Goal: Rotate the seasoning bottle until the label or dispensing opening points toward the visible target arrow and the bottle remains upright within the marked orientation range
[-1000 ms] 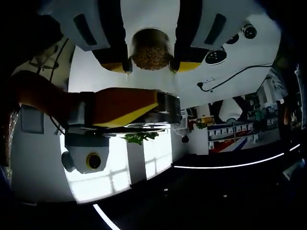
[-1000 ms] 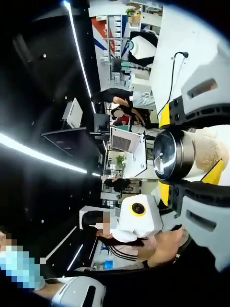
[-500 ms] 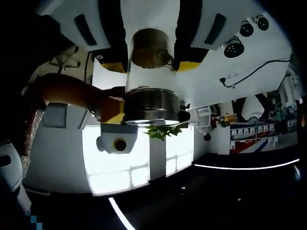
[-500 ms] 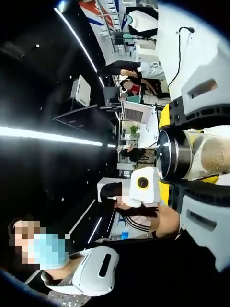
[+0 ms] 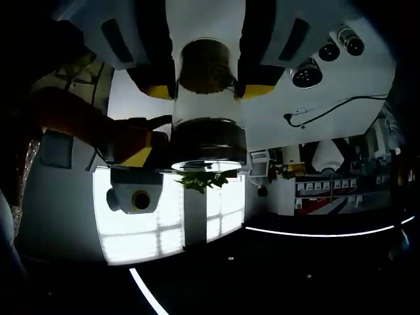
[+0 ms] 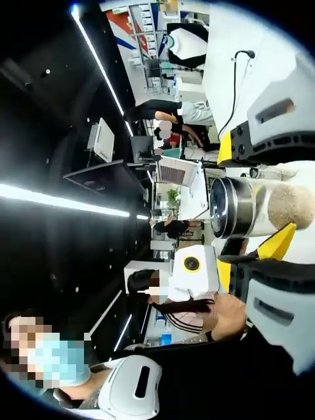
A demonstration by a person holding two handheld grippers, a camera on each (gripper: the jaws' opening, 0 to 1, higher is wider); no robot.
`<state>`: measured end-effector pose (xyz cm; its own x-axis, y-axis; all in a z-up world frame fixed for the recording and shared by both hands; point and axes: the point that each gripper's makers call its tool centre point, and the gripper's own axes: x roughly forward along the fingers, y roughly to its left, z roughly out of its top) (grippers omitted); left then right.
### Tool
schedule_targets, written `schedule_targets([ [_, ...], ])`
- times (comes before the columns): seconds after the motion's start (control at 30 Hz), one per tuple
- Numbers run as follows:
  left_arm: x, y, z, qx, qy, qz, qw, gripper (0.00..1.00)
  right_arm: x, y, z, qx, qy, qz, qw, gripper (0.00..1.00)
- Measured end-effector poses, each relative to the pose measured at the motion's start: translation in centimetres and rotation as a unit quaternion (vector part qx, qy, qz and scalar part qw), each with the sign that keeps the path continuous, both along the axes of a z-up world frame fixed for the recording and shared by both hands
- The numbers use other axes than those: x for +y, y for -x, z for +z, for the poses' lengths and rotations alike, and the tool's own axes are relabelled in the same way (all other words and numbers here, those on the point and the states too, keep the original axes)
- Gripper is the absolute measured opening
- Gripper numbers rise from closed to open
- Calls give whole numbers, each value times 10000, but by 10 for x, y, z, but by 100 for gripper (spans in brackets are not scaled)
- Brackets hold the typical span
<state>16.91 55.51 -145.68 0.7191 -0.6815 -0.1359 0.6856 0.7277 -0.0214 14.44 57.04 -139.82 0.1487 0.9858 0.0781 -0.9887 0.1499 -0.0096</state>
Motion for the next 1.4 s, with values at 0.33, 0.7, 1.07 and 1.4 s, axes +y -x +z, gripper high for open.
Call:
schedule_targets([
  [0.33, 6, -3, -9, -40, -429, 503, 9978, 39, 13, -16, -13, 5, 134, -1318, 9912, 41],
  [0.7, 10, 2, -10, -117, -602, 559, 9965, 39, 8, -17, -11, 443, -302, -1075, 9928, 37],
  [1.07, -5, 16, 3, 45, 79, -331, 9994, 39, -4, 5, 1, 27, -373, 451, 9983, 36],
  [1.4, -17, 14, 5, -23, -72, -813, 9967, 39, -9, 8, 1, 91, -529, 1125, 9922, 35],
])
